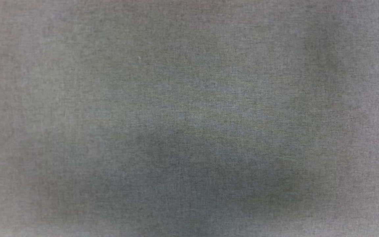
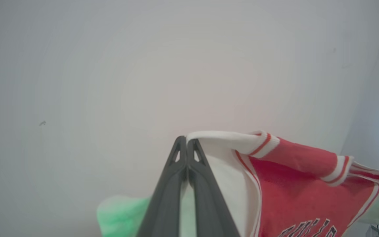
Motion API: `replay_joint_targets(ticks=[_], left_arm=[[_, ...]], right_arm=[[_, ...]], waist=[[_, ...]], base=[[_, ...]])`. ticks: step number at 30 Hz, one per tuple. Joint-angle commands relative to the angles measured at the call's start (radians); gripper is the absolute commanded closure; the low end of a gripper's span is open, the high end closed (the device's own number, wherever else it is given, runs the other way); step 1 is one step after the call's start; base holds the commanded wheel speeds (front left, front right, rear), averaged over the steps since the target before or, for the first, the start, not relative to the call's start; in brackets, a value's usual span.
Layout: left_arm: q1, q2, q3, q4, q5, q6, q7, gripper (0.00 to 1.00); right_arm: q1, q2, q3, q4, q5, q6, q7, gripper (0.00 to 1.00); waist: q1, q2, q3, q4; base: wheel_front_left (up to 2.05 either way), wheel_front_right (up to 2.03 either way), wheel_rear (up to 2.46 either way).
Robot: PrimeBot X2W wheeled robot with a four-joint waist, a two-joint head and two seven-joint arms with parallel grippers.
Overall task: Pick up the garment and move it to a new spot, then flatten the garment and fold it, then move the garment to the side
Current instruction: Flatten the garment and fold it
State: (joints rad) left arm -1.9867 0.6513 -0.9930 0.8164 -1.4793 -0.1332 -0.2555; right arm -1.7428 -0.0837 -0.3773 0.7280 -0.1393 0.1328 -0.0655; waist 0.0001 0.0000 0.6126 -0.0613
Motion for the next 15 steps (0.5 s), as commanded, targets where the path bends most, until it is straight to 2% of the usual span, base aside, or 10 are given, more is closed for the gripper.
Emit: replay_joint_targets(ticks=[1, 5, 9, 13, 15], left_arm=[[0.024, 0.008, -0.005, 0.005, 0.011, 0.005, -0.007, 1.00], [0.099, 0.014, -0.004, -0.042, -0.021, 0.004, -0.008, 1.00], [0.225, 0.049, -0.007, -0.130, -0.065, 0.004, -0.008, 1.00], [0.378, 0.105, -0.009, -0.255, -0.127, 0.004, -0.007, 1.00], [0.463, 0.138, -0.011, -0.328, -0.140, 0.004, -0.007, 1.00]], right_arm=[[-0.006, -0.006, -0.015, 0.015, -0.014, -0.004, -0.007, 1.00], [-0.002, -0.001, 0.038, 0.070, 0.008, -0.003, -0.011, 1.00], [0.063, -0.027, 0.128, 0.096, 0.090, -0.003, 0.012, 1.00], [0.201, -0.061, 0.251, 0.053, 0.210, -0.003, 0.062, 1.00], [0.302, -0.090, 0.309, -0.007, 0.291, -0.003, 0.107, 1.00]], waist=[[-0.0001, 0.0000, -0.003, 0.006], [-0.0001, 0.0000, -0.006, 0.016], [-0.0001, 0.0000, -0.018, 0.025], [-0.0001, 0.0000, -0.048, 0.029], [-0.0001, 0.0000, -0.067, 0.034]], base=[[0.00, 0.00, 0.00], [0.00, 0.00, 0.00], [0.00, 0.00, 0.00], [0.00, 0.00, 0.00], [0.00, 0.00, 0.00]])
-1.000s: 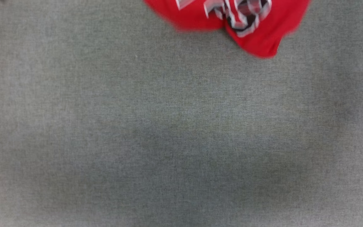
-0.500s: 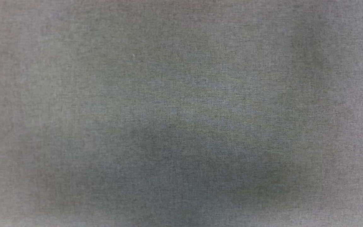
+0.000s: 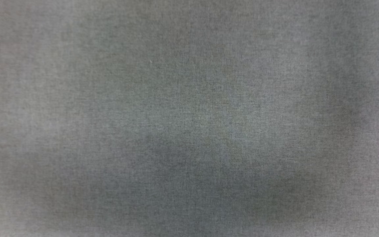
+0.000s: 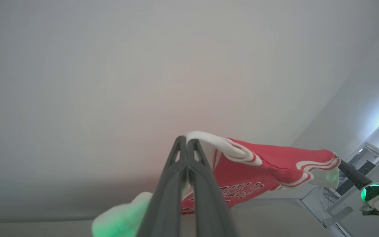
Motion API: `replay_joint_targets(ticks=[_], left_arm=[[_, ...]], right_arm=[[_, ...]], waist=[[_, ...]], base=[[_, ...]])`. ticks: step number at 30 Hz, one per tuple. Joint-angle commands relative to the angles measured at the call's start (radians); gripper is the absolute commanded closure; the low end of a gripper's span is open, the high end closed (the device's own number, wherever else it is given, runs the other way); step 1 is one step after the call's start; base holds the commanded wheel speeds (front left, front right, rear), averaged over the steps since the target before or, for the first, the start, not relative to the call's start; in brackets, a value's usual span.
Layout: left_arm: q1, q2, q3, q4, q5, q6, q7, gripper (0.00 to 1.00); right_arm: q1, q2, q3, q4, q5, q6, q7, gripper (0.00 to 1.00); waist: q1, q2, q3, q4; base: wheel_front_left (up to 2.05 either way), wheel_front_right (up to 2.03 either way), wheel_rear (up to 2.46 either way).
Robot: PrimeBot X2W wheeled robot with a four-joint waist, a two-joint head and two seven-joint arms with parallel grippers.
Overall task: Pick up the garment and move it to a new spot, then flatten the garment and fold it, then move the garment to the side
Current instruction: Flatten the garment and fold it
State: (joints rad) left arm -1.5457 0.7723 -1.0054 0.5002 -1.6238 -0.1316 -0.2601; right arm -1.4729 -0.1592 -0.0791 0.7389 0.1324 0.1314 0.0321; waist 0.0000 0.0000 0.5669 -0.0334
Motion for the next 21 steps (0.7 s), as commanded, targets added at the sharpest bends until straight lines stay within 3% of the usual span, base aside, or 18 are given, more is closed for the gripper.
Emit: replay_joint_targets(ticks=[1, 5, 10, 15, 21], left_arm=[[0.069, 0.031, 0.009, -0.043, -0.020, 0.002, -0.003, 1.00], [0.243, 0.088, 0.041, -0.178, -0.051, 0.002, -0.005, 1.00], [0.474, 0.124, 0.137, -0.284, -0.020, 0.002, -0.005, 1.00], [0.733, 0.138, 0.219, -0.397, 0.007, 0.002, -0.005, 1.00], [0.996, 0.127, 0.274, -0.486, 0.066, 0.002, -0.005, 1.00]], right_arm=[[0.090, -0.031, 0.040, -0.059, 0.054, -0.001, 0.036, 1.00], [0.340, -0.104, 0.109, -0.282, 0.199, -0.001, 0.181, 1.00], [0.648, -0.157, 0.094, -0.576, 0.321, -0.001, 0.380, 1.00], [0.918, -0.128, 0.007, -0.830, 0.380, -0.001, 0.543, 1.00], [1.171, -0.070, -0.081, -1.039, 0.405, -0.001, 0.669, 1.00]], waist=[[0.0000, 0.0000, -0.032, 0.006], [0.0000, 0.0000, -0.070, 0.009], [0.0000, 0.0000, -0.117, 0.016], [0.0000, 0.0000, -0.159, 0.020], [0.0000, 0.0000, -0.198, 0.020]], base=[[0.00, 0.00, 0.00], [0.00, 0.00, 0.00], [0.00, 0.00, 0.00], [0.00, 0.00, 0.00], [0.00, 0.00, 0.00]])
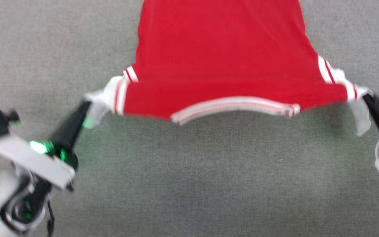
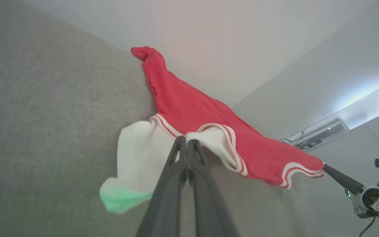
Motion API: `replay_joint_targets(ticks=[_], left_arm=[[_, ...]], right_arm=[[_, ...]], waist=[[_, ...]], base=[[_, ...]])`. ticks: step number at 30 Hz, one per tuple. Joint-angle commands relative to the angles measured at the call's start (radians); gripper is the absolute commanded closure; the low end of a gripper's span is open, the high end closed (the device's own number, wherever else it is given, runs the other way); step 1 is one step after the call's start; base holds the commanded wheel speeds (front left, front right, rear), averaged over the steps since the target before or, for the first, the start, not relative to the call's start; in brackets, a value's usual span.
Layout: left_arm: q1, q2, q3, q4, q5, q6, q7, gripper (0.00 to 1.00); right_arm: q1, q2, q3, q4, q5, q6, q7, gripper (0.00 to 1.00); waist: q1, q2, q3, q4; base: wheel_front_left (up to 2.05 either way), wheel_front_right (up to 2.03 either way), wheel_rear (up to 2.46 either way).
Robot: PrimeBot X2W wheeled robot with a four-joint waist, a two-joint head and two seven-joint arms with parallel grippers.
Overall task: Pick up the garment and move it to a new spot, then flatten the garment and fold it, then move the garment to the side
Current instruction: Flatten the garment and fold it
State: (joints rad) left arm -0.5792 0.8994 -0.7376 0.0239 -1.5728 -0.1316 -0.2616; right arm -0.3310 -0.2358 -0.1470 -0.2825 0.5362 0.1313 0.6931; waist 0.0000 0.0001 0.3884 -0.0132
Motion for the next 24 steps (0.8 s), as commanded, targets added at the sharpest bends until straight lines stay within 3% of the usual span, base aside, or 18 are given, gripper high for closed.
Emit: replay_joint_targets(ticks=[1, 13, 24], left_arm=[[0.065, -0.004, 0.018, -0.021, 0.019, 0.002, -0.004, 1.00], [0.365, -0.006, 0.100, -0.136, 0.093, 0.002, -0.002, 1.00], [0.524, 0.017, 0.138, -0.203, 0.144, 0.002, -0.002, 1.00]], right_arm=[[0.068, 0.016, -0.023, -0.040, 0.009, -0.001, 0.025, 1.00], [0.377, 0.080, -0.092, -0.197, 0.105, -0.001, 0.157, 1.00], [0.518, 0.075, -0.099, -0.249, 0.121, -0.001, 0.176, 1.00]], waist=[[0.0000, -0.0001, -0.026, 0.000], [0.0000, -0.0001, -0.062, 0.003], [0.0000, -0.0001, -0.049, 0.003]], base=[[0.00, 0.00, 0.00], [0.00, 0.00, 0.00], [0.00, 0.00, 0.00]])
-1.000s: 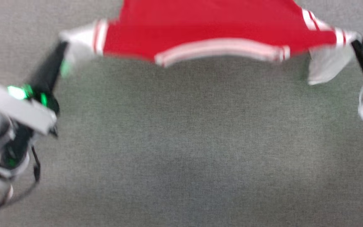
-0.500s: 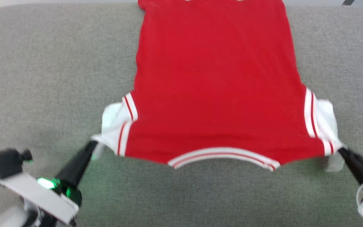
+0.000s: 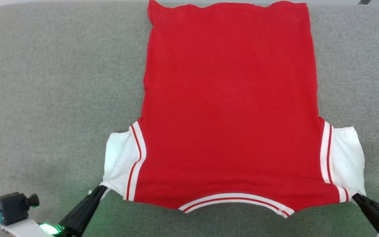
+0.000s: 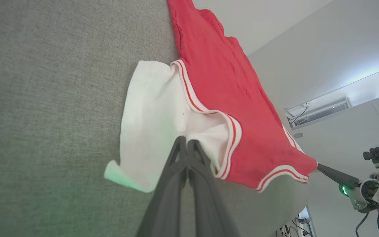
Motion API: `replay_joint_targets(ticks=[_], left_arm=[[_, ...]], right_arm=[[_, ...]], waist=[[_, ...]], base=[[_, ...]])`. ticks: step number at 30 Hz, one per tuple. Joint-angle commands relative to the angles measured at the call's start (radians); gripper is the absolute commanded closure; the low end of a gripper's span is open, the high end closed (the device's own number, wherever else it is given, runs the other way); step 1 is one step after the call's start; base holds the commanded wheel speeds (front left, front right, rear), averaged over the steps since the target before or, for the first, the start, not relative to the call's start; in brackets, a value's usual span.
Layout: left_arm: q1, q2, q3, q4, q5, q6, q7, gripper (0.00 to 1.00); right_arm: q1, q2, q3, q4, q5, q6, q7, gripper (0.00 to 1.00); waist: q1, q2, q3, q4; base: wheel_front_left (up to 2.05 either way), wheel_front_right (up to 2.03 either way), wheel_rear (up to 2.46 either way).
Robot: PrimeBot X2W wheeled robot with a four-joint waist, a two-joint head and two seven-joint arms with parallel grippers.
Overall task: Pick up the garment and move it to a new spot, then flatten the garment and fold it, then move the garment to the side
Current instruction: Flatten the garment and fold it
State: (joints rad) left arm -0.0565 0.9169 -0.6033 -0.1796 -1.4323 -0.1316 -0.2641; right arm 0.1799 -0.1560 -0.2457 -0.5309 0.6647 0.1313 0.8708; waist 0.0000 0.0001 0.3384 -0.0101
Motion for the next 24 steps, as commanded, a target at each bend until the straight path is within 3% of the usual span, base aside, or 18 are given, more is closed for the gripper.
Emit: replay_joint_targets(ticks=[1, 10, 24], left_arm=[[0.000, -0.002, -0.003, 0.007, 0.009, 0.002, 0.001, 1.00], [-0.078, -0.052, -0.128, 0.108, 0.071, 0.002, 0.023, 1.00], [-0.172, -0.085, -0.249, 0.228, 0.087, 0.002, 0.012, 1.00]], right_arm=[[0.010, -0.011, 0.008, 0.006, -0.013, -0.001, -0.001, 1.00], [-0.040, -0.058, 0.130, 0.141, -0.041, -0.001, -0.016, 1.00], [-0.094, -0.149, 0.322, 0.472, -0.134, -0.004, -0.207, 1.00]], waist=[[0.0000, -0.0001, 0.004, 0.000], [0.0000, -0.0001, 0.020, -0.004], [0.0000, -0.0001, 0.035, 0.009]], base=[[0.00, 0.00, 0.00], [0.00, 0.00, 0.00], [0.00, 0.00, 0.00]])
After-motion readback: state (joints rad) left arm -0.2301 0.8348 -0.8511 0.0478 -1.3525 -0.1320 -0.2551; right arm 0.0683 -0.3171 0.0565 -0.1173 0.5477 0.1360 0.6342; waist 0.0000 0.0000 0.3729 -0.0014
